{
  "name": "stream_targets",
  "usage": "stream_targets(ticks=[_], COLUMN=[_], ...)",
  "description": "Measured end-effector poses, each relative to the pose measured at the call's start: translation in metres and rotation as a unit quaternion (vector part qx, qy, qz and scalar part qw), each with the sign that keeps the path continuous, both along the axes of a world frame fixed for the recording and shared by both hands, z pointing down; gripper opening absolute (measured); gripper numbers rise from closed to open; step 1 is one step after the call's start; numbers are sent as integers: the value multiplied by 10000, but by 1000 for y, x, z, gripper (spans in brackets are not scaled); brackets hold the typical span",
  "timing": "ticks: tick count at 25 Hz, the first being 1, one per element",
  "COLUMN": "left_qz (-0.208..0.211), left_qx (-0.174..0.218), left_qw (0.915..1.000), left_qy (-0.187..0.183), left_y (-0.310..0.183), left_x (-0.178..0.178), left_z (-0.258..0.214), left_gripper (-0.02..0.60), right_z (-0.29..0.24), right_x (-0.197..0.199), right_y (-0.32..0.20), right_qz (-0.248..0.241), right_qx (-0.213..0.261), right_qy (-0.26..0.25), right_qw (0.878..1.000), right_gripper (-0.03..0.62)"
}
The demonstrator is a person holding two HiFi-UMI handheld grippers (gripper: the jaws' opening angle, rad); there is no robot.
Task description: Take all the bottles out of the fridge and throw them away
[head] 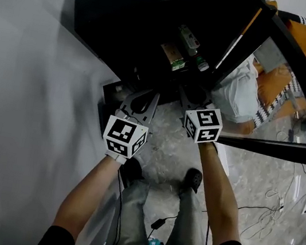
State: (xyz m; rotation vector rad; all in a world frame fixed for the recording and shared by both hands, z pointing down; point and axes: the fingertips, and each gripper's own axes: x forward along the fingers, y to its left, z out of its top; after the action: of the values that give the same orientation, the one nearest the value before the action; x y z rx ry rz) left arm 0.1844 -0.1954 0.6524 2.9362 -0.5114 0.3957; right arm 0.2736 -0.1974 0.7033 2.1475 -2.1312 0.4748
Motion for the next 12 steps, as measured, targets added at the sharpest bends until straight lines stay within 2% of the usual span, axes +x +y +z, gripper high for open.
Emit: stream_targets(ticks=[6, 12], left_qz=[26, 16], left_qx=[125, 350], left_qw=[9999, 9993], left_qy=[47, 144], left_y=[-12, -25], left_x=[3, 6], left_z=[-2, 7], left_gripper=[6, 6], right_z=[19, 39], right_x=[11, 17], right_y=[-31, -60], right_qz=[204, 254], right_qx=[-90, -122], right_qy=[63, 271], right_qw=[9997, 9992], right_gripper=[257, 299])
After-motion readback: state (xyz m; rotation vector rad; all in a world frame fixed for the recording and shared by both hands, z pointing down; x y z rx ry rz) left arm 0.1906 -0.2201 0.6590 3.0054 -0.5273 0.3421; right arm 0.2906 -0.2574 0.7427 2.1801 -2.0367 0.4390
